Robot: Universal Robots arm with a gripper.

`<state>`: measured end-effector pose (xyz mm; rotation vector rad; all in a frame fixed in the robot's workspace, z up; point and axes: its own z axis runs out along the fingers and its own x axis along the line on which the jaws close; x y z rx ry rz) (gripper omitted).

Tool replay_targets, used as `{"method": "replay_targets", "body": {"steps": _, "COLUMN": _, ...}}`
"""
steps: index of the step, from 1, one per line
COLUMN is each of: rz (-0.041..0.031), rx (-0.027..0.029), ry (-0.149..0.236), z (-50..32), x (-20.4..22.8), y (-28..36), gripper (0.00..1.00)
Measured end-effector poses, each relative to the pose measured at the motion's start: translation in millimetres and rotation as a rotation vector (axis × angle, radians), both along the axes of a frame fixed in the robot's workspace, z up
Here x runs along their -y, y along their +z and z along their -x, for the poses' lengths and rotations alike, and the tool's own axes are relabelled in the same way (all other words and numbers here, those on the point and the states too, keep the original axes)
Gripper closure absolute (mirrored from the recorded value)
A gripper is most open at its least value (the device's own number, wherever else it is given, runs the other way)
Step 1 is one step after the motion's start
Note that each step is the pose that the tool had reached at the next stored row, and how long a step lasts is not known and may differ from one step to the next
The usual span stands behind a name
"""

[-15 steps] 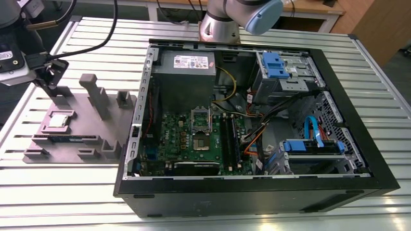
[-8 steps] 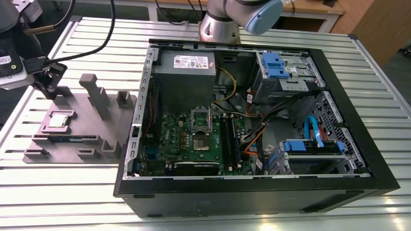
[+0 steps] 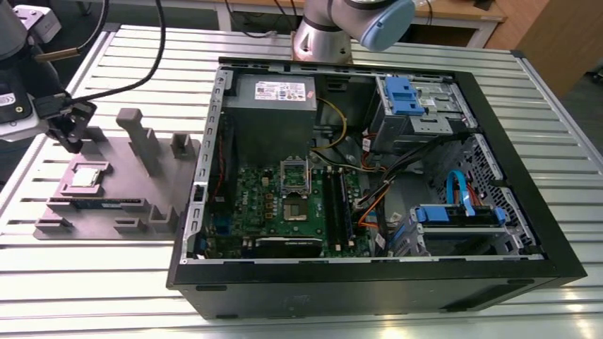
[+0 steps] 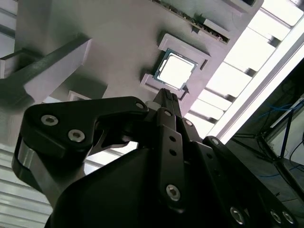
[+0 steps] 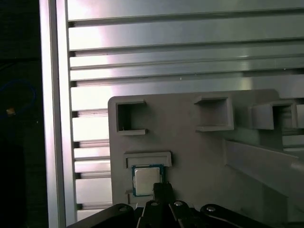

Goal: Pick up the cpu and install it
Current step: 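Pick up the cpu and move it towards the insertion slot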

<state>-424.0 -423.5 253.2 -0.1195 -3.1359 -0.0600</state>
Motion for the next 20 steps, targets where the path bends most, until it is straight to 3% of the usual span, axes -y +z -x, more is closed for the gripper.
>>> {"method": "replay_targets", "body": {"steps": 12, "rz": -0.0001, "rx": 0.0001, "ry": 0.000, "z": 2.1, "x": 7.4, "y": -20.9, "gripper": 0.89}}
{"method": "replay_targets", "body": {"steps": 20, "rz": 0.0002, "rx": 0.0001, "ry": 0.000, "z": 6.1, "x": 8.6, "y": -31.9, "gripper": 0.89}}
